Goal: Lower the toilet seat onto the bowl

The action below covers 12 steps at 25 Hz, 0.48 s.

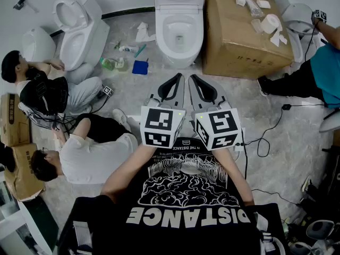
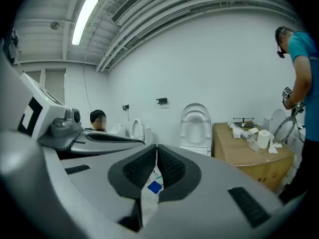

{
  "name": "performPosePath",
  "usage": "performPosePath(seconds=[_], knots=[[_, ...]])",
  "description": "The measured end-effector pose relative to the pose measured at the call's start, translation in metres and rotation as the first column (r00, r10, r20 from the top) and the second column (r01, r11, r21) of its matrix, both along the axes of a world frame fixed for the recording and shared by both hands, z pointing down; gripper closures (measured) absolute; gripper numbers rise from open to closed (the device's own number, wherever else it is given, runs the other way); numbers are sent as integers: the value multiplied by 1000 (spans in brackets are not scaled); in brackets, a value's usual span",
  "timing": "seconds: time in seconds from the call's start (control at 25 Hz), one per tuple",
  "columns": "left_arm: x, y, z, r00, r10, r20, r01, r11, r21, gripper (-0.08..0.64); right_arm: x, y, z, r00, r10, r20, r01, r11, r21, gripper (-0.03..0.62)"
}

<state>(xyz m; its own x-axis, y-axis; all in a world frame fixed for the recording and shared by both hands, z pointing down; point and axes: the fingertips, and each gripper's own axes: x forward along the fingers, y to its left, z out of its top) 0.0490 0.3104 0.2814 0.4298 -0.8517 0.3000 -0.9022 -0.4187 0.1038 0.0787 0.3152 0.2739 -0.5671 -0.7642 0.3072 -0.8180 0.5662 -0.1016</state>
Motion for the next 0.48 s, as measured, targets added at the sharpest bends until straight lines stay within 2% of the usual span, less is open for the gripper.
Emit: performPosePath(seconds=[0.48], knots=[[-36,-5,10,999,-2,-33,2,1000,-26,551,-35,-4,8,1000,-1,-31,0,1000,-19,568]])
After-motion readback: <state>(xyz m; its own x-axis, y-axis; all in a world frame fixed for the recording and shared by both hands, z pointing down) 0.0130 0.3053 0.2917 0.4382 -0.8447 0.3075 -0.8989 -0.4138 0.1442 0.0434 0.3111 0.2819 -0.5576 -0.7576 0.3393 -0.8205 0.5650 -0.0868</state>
